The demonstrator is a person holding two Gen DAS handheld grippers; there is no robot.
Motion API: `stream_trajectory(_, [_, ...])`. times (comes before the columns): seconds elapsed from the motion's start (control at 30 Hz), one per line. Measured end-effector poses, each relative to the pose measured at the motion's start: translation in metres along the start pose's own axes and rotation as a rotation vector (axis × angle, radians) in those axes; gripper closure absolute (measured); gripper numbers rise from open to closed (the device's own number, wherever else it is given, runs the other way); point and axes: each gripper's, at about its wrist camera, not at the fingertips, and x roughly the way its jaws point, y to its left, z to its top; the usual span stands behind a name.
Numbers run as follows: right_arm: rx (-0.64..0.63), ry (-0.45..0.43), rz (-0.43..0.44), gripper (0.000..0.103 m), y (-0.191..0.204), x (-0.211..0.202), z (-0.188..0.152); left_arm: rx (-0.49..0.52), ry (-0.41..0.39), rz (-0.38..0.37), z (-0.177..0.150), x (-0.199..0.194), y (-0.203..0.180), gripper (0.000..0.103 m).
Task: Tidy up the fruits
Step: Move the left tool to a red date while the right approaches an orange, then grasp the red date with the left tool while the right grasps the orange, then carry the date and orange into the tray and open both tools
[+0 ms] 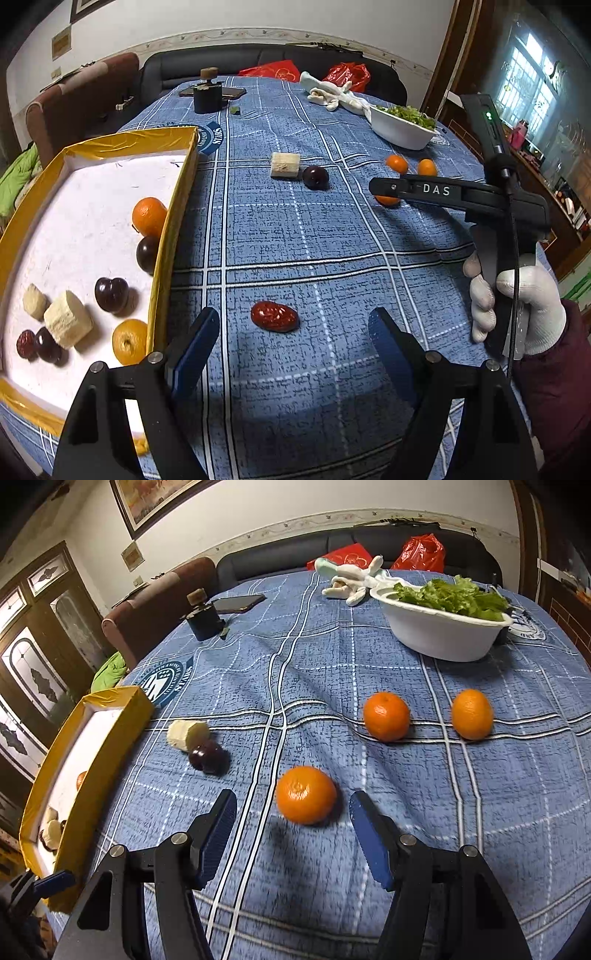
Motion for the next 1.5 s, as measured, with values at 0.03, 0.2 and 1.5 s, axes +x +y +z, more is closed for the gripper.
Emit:
stream_trajectory(0.03, [0.0,0.001,-0.004,0.034,-0.001,0.002,0.0,0.003,0.003,0.002,0.0,0.003,0.0,0.021])
stream_trajectory(0.2, [-0.012,0.007,-0.01,0.057,-0.003,0.007,-0.001,0.025,0.01,0.016,0.001,0.013,-0.001,0.026])
stream_trajectory(1.5, [-0.014,-0.123,-0.045,0.064,0.002,-0.023,-0.012,-0.116,-0.101,0.008,0.002,-0.003,0.025,0.078])
